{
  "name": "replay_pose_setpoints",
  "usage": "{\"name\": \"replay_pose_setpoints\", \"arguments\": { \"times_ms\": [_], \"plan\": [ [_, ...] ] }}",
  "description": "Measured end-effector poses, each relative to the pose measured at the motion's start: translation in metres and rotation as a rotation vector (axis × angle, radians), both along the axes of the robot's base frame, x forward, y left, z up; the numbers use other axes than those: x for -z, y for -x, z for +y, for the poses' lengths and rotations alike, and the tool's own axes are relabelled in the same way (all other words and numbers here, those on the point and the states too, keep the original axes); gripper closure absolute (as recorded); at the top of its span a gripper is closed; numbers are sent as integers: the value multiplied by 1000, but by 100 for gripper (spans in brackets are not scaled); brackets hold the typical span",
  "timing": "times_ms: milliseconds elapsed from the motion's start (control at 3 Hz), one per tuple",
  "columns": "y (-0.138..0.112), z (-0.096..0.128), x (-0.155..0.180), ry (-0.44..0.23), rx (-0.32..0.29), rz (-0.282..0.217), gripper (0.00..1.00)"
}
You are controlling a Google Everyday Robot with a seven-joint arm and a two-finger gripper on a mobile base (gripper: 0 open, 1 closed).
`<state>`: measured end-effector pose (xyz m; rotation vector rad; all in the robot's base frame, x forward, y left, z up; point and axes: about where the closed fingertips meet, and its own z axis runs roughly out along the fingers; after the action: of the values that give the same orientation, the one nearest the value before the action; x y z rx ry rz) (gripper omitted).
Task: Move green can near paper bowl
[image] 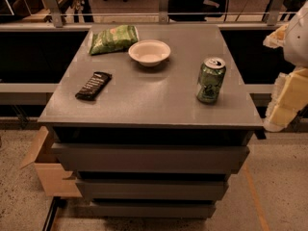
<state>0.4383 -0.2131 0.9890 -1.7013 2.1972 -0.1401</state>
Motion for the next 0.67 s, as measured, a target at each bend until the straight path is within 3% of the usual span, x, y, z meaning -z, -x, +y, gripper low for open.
{"name": "replay_pose_setpoints", "arguments": {
  "times_ms": [333, 667],
  "plan": [
    [0, 0, 0, -1, 1, -1, 0],
    [-14, -8, -2, -51, 33, -20, 0]
  ]
}}
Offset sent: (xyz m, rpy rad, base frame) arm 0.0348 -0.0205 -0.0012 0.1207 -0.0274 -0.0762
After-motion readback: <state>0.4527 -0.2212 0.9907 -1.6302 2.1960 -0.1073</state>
